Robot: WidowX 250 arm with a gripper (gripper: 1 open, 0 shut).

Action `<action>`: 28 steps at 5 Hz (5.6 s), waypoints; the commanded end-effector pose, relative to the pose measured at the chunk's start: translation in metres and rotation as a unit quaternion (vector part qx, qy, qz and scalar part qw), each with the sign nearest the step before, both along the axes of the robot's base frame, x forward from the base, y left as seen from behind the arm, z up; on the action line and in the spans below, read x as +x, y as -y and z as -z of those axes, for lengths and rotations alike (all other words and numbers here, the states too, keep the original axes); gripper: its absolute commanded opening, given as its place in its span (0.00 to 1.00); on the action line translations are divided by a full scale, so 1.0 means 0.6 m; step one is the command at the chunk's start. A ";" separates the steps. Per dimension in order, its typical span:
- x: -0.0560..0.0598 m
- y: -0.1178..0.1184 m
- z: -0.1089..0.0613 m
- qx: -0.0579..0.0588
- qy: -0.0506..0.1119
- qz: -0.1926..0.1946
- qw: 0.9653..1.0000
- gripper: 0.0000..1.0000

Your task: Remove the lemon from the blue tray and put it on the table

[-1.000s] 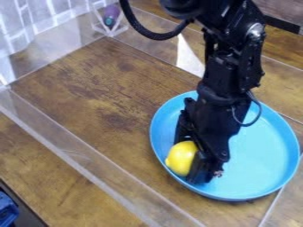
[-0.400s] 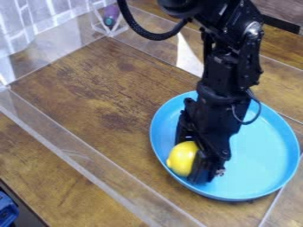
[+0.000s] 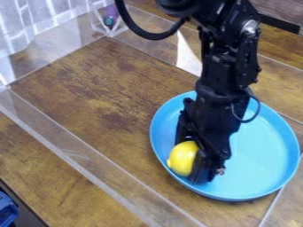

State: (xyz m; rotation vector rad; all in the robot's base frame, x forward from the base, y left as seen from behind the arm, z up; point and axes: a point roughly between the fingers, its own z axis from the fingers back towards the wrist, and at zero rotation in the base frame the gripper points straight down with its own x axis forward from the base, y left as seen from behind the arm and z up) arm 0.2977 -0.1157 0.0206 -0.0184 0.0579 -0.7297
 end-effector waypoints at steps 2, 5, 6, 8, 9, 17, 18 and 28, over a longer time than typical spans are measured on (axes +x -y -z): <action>0.006 -0.007 0.024 -0.009 0.000 0.013 1.000 0.00; 0.009 -0.009 0.032 -0.015 -0.001 0.013 1.000 0.00; 0.009 -0.020 0.017 -0.007 0.003 0.010 1.000 0.00; 0.009 -0.039 -0.013 0.009 0.009 0.004 1.000 0.00; 0.010 -0.056 -0.031 0.020 0.011 -0.003 1.000 0.00; 0.039 -0.160 -0.113 0.088 0.013 -0.001 0.996 0.00; 0.040 -0.167 -0.114 0.093 0.011 0.005 0.996 0.00; 0.054 -0.239 -0.067 0.105 -0.006 0.009 0.994 0.00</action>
